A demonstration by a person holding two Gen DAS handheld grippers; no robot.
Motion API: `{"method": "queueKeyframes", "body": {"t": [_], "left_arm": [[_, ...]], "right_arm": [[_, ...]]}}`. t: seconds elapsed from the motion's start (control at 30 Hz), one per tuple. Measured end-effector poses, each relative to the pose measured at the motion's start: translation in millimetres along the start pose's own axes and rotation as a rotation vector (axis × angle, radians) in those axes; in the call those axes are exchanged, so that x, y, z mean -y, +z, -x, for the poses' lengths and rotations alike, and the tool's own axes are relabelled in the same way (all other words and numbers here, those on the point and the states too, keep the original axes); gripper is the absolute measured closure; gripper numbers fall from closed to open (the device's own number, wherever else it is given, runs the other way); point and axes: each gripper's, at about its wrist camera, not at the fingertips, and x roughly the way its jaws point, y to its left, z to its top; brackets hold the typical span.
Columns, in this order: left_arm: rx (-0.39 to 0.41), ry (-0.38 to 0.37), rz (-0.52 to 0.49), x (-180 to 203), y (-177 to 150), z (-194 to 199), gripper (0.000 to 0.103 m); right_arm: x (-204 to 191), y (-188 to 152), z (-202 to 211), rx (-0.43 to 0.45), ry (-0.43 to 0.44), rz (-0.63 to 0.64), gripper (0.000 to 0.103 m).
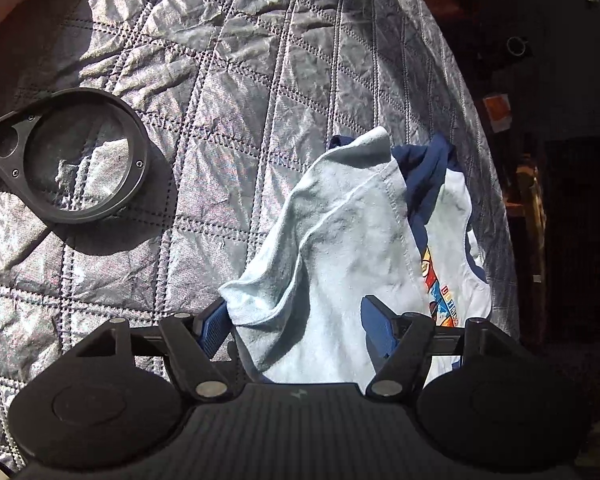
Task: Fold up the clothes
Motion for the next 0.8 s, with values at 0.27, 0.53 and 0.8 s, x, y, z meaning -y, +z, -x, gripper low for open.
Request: {"method": "queueKeyframes", "body": {"t": [0.27,0.53,0.8], "left_arm": [[0.026,0.03,0.025,-8,-1,0,0.069],[0.06,0.05,-0.005,-7,-6,-1,0.093],[0.094,0.057,-0.048,-4,-9,1,0.095]], "right_arm": [[-1,-3,0,0.042,-0.027,0.026,0.036],[-1,2,-1,0.061,-0.055,0.061,0.05],[1,5,-3,0.058,-0.092,0.071,0.1]]}}
